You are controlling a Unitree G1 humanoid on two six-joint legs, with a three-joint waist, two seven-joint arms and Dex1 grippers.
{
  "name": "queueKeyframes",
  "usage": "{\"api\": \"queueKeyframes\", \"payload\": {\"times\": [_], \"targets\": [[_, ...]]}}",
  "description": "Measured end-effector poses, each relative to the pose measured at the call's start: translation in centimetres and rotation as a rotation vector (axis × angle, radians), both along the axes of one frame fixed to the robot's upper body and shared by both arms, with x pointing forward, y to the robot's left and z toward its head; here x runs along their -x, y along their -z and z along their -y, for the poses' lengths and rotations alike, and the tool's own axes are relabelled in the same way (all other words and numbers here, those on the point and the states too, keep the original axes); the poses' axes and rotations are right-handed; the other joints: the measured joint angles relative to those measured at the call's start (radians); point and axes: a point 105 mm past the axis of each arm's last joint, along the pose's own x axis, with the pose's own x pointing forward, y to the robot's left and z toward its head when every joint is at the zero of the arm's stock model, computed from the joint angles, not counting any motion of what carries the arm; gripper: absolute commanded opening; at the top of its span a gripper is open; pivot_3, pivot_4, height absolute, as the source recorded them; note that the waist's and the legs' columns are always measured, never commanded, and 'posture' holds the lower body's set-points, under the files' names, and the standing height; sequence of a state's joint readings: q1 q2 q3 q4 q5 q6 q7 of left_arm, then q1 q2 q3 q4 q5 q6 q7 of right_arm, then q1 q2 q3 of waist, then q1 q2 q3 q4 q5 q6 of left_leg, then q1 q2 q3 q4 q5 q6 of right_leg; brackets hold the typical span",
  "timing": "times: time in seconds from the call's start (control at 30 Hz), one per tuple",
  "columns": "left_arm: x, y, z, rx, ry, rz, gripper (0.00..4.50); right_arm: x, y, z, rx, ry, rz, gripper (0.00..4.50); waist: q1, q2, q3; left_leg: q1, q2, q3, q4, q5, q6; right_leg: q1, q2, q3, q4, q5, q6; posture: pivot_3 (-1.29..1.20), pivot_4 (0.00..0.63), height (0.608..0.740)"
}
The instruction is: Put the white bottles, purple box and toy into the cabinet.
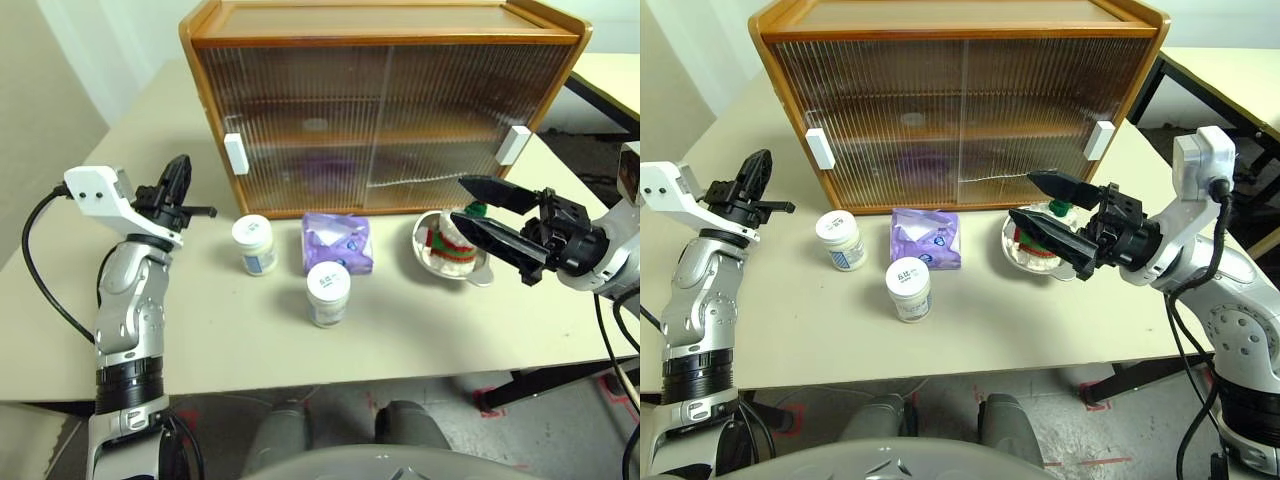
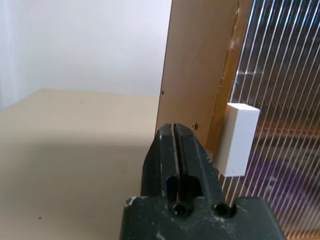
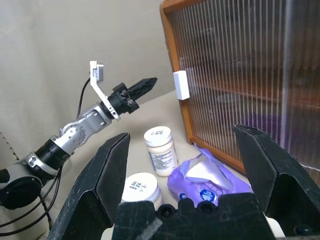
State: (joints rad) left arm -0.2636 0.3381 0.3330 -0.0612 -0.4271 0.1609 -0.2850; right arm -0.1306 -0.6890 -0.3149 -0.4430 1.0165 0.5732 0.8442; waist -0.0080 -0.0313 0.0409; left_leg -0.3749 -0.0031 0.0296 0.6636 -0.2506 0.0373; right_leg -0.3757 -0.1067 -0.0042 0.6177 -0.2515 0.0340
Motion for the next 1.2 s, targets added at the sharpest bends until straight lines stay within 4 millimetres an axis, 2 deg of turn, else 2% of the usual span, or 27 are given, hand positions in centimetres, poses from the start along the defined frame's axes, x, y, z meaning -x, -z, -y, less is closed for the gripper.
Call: {"api": "queueKeyframes", "payload": {"times": [0.13, 0.43, 1.2], "targets": [[-0.5, 0.1, 0.5, -0.009, 0.022, -0.035, 0.02, -0.1, 0.1, -0.1, -0.009, 0.004, 0.002, 4.50, 0.003, -0.001, 0.001, -0.001, 0.000, 0.000, 0.000, 0.000, 0.000, 0.000, 0.000, 0.000, -0.001, 0.000, 0.000, -0.05, 0.000, 0.740], [-2.0, 0.0, 2.9, -0.024, 0.112, -0.078, 0.02, -0.1, 0.3, -0.2, -0.020, 0.014, 0.000, 4.50, -0.002, -0.002, 0.001, -0.001, 0.000, 0.001, 0.000, 0.000, 0.000, -0.002, 0.001, 0.001, -0.001, 0.001, -0.001, -0.07, 0.000, 0.740], [-2.7, 0.6, 5.0, -0.023, 0.180, -0.102, 0.02, -0.1, 0.5, -0.2, -0.028, 0.038, 0.003, 4.50, -0.004, -0.002, 0.001, -0.001, 0.000, 0.006, 0.000, 0.000, 0.000, -0.004, 0.002, 0.007, 0.000, 0.002, 0.000, -0.11, 0.000, 0.740]]}}
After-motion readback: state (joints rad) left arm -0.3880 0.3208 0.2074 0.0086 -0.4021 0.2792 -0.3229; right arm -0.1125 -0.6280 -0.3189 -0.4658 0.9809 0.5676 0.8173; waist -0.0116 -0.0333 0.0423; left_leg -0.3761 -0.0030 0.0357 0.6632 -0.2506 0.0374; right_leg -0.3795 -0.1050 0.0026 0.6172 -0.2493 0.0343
